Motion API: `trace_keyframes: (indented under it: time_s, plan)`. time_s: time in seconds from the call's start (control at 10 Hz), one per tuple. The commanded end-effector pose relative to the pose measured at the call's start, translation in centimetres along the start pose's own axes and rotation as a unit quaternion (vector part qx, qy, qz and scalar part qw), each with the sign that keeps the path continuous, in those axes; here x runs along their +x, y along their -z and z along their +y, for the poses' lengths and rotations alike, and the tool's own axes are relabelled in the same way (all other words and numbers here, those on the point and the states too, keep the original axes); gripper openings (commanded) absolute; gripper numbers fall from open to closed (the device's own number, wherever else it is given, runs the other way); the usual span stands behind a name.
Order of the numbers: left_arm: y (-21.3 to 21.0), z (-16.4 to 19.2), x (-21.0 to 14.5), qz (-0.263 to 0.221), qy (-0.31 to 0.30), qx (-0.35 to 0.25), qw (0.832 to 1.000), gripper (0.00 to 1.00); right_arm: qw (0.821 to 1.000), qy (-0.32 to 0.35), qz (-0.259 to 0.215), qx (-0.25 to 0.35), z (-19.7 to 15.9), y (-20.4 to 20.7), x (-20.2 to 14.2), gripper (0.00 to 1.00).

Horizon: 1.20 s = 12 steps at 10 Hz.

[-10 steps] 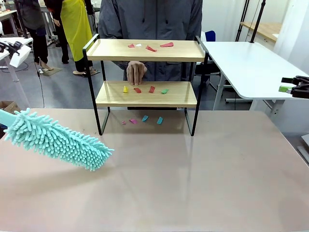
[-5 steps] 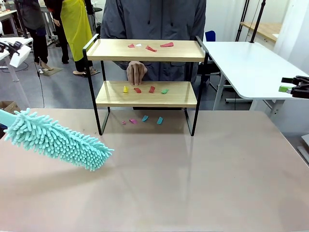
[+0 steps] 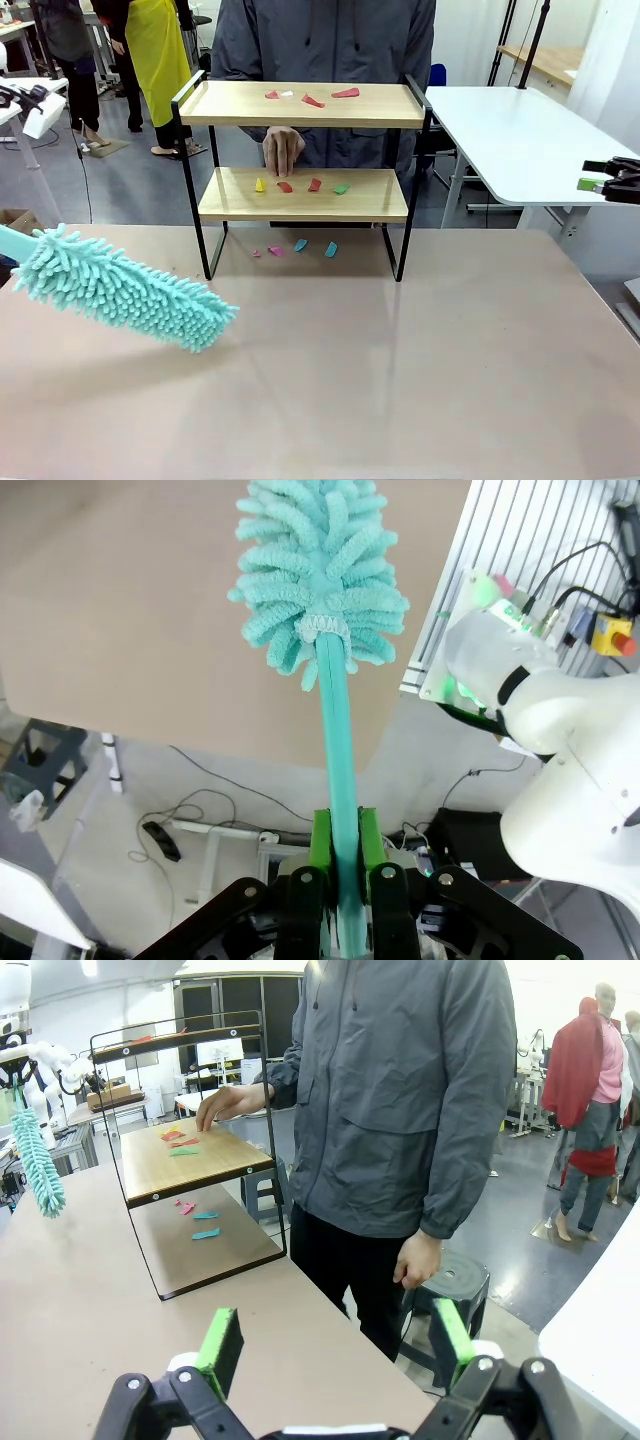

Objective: Clean the shelf.
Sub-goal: Clean the specific section of the Shelf indicated by the human with the Duster.

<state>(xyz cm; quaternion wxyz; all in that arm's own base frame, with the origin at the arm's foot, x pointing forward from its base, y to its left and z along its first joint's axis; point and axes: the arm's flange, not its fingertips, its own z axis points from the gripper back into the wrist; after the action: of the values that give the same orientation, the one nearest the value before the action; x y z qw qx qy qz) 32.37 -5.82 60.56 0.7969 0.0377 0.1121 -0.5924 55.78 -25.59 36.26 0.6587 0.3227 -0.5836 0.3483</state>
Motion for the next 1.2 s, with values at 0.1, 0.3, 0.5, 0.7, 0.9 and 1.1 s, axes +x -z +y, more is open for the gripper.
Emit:
trace_keyframes:
  time_s: [0.1, 0.3, 0.5, 0.7, 0.9, 1.1]
  plan:
    - [-2.2, -3.4, 3.1, -0.08, -0.039, -0.022, 0.996, 0.13, 1.0, 0.007, 0.002, -0.003, 0.1, 0.1, 0.5, 1.0]
    - [-2.2, -4.7, 6.8, -0.161, -0.101, -0.071, 0.979, 0.13, 1.0, 0.007, 0.002, -0.003, 0.1, 0.1, 0.5, 1.0]
    - [-1.4, -6.4, 11.0, -0.268, -0.178, -0.069, 0.944, 0.13, 1.0, 0.007, 0.002, -0.003, 0.1, 0.1, 0.5, 1.0]
    - [-0.8, -6.7, 13.7, -0.323, -0.212, -0.067, 0.92, 0.13, 1.0, 0.007, 0.002, -0.003, 0.1, 0.1, 0.5, 1.0]
    - [-0.1, -5.9, 15.6, -0.341, -0.206, -0.091, 0.913, 0.13, 1.0, 0.007, 0.002, -0.003, 0.1, 0.1, 0.5, 1.0]
    - [-0.7, -5.9, 15.3, -0.336, -0.215, -0.082, 0.913, 0.13, 1.0, 0.007, 0.002, -0.003, 0.1, 0.1, 0.5, 1.0]
